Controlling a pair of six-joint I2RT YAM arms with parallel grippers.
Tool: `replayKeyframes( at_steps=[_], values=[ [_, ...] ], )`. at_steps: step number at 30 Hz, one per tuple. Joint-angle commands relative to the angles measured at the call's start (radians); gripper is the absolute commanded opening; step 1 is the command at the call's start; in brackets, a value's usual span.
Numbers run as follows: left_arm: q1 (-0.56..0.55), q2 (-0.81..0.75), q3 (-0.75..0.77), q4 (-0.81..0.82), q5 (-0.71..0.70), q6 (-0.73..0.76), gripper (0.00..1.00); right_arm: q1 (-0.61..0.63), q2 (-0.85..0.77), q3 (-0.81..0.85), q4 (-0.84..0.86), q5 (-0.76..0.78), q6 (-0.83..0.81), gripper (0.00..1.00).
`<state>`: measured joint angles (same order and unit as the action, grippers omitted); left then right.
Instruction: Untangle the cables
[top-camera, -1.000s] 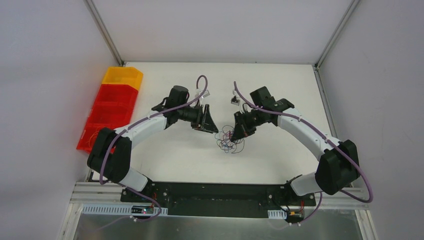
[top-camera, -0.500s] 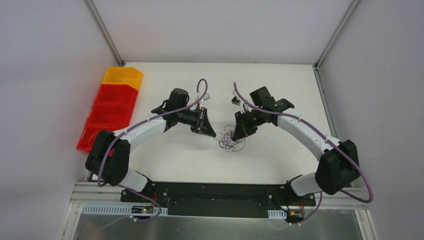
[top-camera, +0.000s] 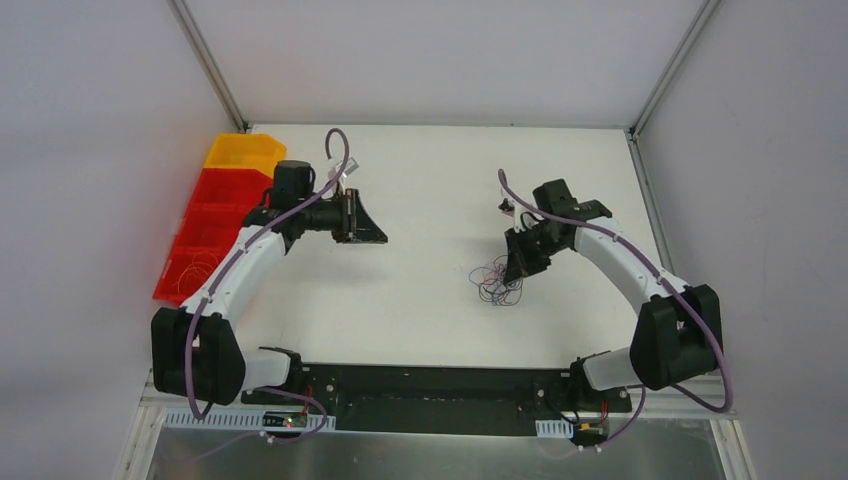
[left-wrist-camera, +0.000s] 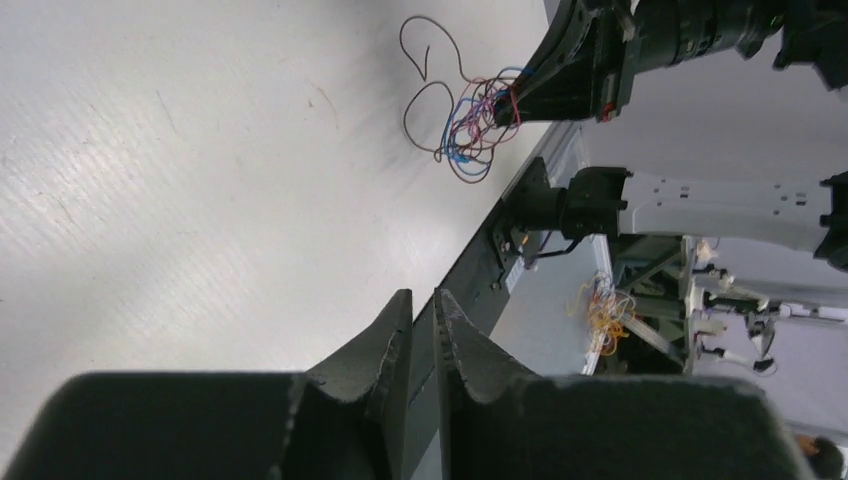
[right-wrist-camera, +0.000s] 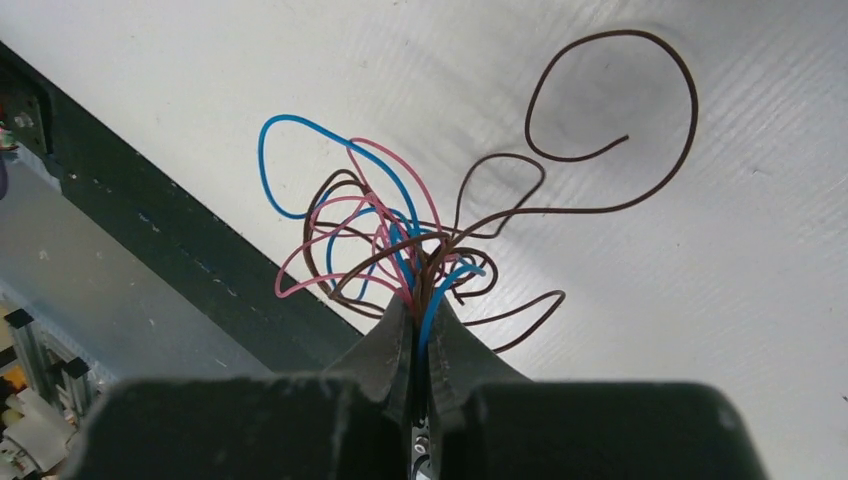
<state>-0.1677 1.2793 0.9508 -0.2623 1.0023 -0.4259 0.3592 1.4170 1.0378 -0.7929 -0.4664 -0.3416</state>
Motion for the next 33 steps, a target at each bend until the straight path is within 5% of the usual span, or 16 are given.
replayKeyframes(
  at_steps=[1, 2, 6, 11, 15, 18, 24, 33],
  values=[
    [-0.062, 0.018, 0.025, -0.087, -0.02, 0.057, 0.34, -0.009, -0.077, 0.015, -0.019, -0.137, -0.027, 0.0],
    [-0.098, 0.036, 0.034, -0.084, -0.023, 0.044, 0.49, 0.003, -0.084, 0.024, -0.001, -0.158, -0.008, 0.0],
    [-0.244, 0.091, 0.051, 0.007, -0.018, -0.047, 0.7, 0.092, -0.099, 0.067, 0.059, -0.151, 0.057, 0.0],
    [-0.327, 0.181, 0.081, 0.118, 0.018, -0.149, 0.71, 0.154, -0.068, 0.124, 0.096, -0.175, 0.127, 0.0],
    [-0.372, 0.223, 0.076, 0.218, 0.031, -0.216, 0.65, 0.196, -0.041, 0.15, 0.11, -0.18, 0.14, 0.0],
    [-0.386, 0.239, 0.077, 0.259, 0.037, -0.251, 0.51, 0.209, -0.024, 0.161, 0.107, -0.182, 0.14, 0.0],
    [-0.386, 0.234, 0.07, 0.293, 0.06, -0.261, 0.0, 0.21, -0.024, 0.147, 0.11, -0.162, 0.133, 0.0],
    [-0.316, 0.069, 0.042, 0.267, 0.13, -0.277, 0.0, 0.111, 0.045, 0.037, 0.086, 0.092, 0.037, 0.02]
  ],
)
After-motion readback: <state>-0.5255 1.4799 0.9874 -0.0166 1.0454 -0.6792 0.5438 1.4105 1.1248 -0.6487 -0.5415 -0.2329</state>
